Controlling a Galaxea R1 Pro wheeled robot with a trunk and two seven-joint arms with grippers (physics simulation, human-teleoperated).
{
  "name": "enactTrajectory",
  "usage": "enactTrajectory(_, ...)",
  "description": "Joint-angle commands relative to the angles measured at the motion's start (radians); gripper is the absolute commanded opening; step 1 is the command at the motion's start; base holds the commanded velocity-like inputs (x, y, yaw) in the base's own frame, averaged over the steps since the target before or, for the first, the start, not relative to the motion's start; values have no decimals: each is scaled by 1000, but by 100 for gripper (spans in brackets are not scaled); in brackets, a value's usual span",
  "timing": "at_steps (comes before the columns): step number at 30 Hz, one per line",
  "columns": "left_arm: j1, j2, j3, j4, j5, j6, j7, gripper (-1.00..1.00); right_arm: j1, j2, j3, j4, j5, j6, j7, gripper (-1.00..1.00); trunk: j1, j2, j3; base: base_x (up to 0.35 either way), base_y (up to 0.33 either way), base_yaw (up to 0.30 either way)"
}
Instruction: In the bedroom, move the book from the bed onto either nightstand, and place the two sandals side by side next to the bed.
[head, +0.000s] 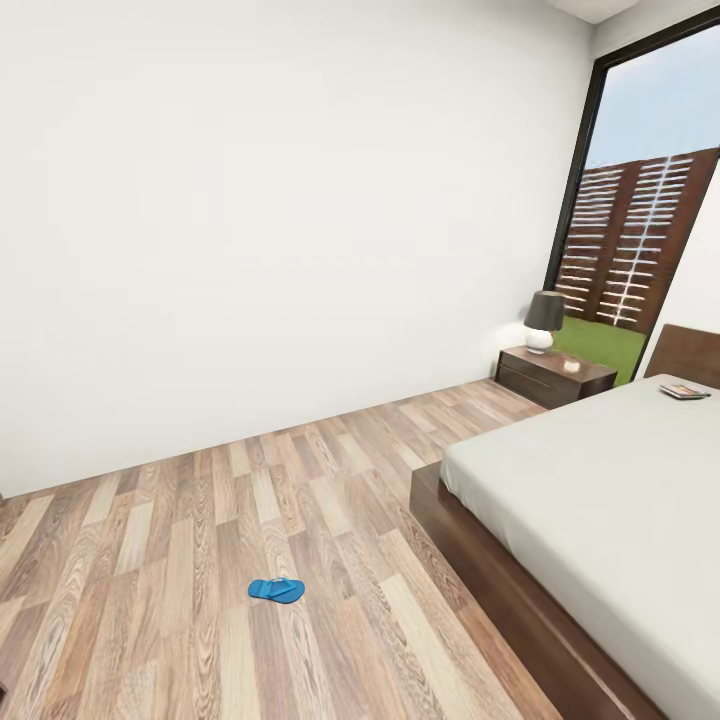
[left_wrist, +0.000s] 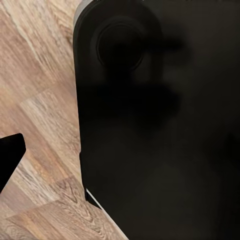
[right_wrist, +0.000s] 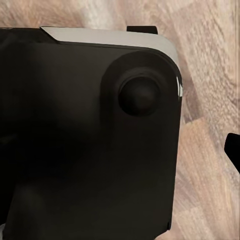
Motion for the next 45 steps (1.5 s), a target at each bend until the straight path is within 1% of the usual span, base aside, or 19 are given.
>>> enactTrajectory(1,0,0,0,-1,0,-1,0,100,-1,-1,0,1,1,-1,-2,100,0,0,-1,0,0,0)
enactTrajectory(15,0,0,5,-1,4,-2,0,100,-1,-5,1,1,-1,-3,-4,100,0,0,-1,0,0,29)
enactTrajectory(45,0,0,11,-5,7,-16,3,100,-1,-5,1,1,-1,-3,-6,100,0,0,-1,6,0,171)
